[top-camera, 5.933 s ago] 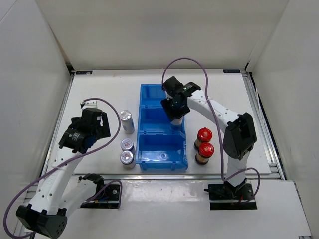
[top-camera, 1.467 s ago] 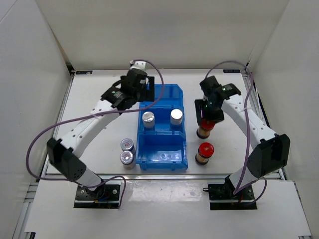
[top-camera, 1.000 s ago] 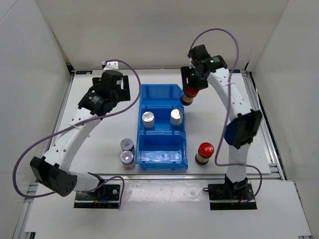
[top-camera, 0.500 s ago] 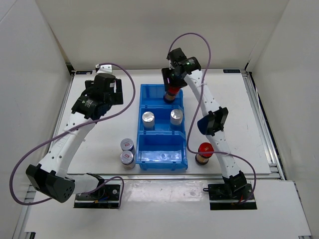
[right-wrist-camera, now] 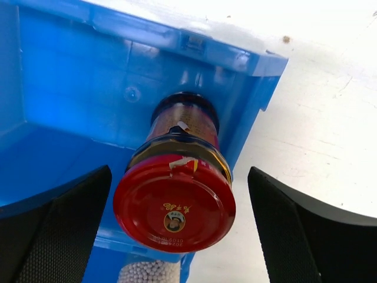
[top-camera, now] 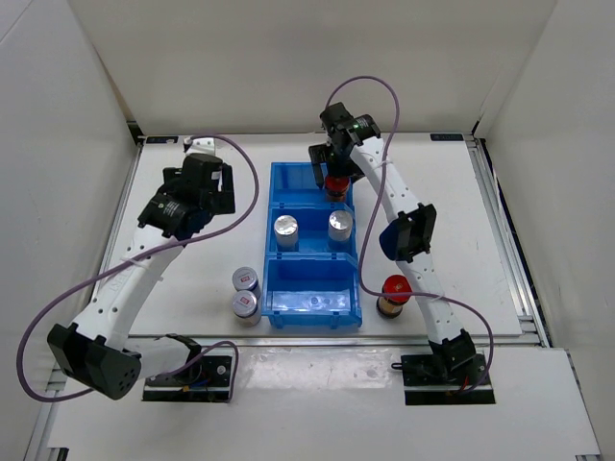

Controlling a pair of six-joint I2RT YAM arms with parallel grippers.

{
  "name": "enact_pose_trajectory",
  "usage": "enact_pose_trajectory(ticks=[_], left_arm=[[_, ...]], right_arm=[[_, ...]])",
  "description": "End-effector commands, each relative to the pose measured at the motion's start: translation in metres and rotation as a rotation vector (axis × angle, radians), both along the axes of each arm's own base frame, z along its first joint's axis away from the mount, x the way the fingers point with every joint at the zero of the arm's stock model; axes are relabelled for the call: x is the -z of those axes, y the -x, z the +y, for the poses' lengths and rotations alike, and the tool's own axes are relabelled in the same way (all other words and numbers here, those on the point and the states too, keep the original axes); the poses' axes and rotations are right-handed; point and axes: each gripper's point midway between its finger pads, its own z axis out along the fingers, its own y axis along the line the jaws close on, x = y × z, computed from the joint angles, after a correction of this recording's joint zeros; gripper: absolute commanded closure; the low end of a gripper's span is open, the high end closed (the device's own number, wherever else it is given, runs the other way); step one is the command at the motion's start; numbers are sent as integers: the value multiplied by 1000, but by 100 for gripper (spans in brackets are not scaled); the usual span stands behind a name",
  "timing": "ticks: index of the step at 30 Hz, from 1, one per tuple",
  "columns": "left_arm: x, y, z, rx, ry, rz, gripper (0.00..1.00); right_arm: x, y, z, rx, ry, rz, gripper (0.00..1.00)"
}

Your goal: Organize the condiment bottles

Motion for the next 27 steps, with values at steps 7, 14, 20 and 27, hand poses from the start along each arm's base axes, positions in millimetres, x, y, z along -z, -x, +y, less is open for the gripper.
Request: enact_pose_trajectory(ticks=[7,14,20,27], left_arm=[[-3,15,6,-20,40,-41,0],[20,32,10,-17,58,-19,0],[38,45,13,-22,69,2,0],[53,60,13,-11,77,49,0]], right_arm=[[-125,24,-49,148,48,-234,0],[-123,105,-99,250,190,-16,0],[-99,175,-96,285,-75,70,0],[-38,264,-112,322,-171,202,0]])
